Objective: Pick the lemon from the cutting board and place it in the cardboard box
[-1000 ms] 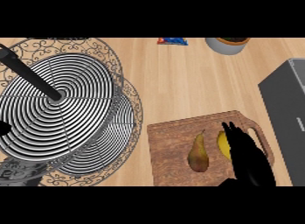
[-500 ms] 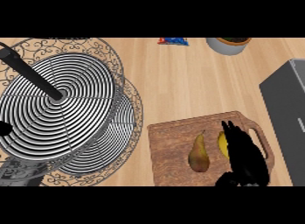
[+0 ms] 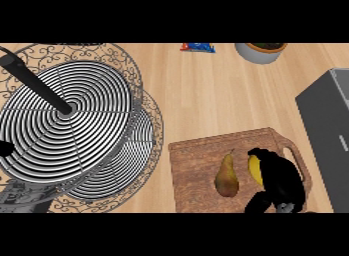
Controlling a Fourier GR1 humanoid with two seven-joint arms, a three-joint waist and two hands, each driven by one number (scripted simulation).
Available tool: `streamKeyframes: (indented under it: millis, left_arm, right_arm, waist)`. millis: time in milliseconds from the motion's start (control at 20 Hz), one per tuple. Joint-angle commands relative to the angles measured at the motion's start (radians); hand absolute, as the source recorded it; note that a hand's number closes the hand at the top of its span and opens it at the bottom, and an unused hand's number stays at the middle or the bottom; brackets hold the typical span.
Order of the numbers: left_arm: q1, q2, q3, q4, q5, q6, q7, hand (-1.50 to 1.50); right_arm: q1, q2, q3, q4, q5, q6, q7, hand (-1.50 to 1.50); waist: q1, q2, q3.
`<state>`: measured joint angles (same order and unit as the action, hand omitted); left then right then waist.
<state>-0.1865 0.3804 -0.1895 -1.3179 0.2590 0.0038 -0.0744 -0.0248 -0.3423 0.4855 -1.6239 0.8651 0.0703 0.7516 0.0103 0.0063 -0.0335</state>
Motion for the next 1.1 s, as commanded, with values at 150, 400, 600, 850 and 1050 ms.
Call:
streamKeyframes:
  millis: [150,400,600,850,1050]
  left_arm:
    - [-0.097,-0.055,-0.117,-0.047,-0.113,0.025,0.014,0.00]
    - [-0.068,-0.002,-0.067,-0.099,-0.069,0.006,0.027,0.00]
    - [-0.025,0.006,-0.039,-0.051,-0.052,0.010,-0.011,0.00]
    - [-0.002,0.012,-0.043,-0.073,-0.057,0.018,-0.022,0.00]
    - [0.043,0.030,-0.035,-0.072,-0.059,0.009,-0.053,0.00]
  right_arm:
    - [-0.047,-0.019,-0.002,0.083,0.050,-0.042,-0.075,1.50]
    - [0.070,-0.163,0.016,-0.003,0.068,-0.121,-0.254,1.50]
    - [0.203,-0.366,0.061,-0.130,0.026,-0.160,-0.549,1.50]
    - [0.284,-0.524,-0.133,-0.162,-0.045,-0.367,-0.739,1.50]
    - [0.436,-0.596,-0.224,-0.257,-0.142,-0.480,-0.860,1.50]
  waist:
    - [-0.020,-0.005,0.035]
    - [-0.034,-0.015,0.037]
    - [-0.095,-0.032,0.039]
    - [-0.106,-0.030,0.040]
    - [-0.119,-0.032,0.037]
